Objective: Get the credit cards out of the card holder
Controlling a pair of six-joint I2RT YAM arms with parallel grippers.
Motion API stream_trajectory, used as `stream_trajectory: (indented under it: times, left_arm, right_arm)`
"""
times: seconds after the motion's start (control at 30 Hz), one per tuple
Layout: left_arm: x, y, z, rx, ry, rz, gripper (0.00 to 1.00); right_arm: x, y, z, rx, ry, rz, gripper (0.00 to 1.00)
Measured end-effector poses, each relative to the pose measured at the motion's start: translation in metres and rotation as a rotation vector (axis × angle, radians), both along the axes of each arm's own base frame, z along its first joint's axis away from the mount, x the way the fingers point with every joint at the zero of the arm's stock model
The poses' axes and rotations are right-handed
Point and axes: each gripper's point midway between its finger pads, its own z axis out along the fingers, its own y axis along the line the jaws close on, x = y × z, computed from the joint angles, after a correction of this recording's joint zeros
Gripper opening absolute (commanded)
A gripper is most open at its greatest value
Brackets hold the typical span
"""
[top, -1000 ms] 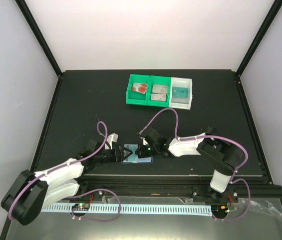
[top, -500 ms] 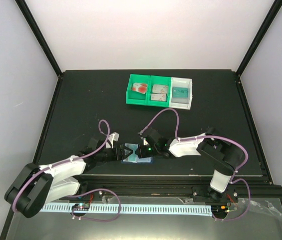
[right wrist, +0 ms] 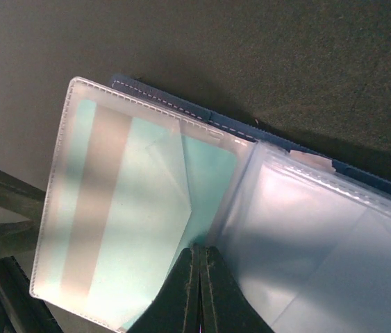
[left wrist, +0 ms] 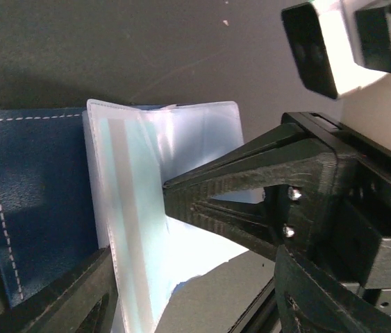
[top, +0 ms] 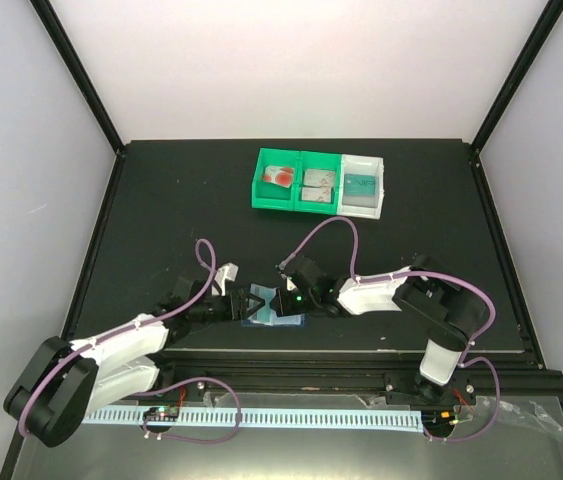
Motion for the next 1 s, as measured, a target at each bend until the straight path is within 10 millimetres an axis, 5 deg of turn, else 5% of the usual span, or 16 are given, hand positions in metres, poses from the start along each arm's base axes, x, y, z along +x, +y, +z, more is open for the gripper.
stream_trajectory:
  times: [0.43,1.0]
  left_arm:
    - [-0.0015,-0.0001,0.0035,-0.007,-0.006,-0.005,0.39]
    - [-0.0053,-0.0022,0.0096,-0.028,-0.011,-0.024,0.46]
  right_arm:
    - [-0.0002,0.0,0.0005,0.007,-0.004,-0.002,0.01]
    - [-0.0011,-0.0065,0.0014,0.008,-0.018,-0.015,0.06]
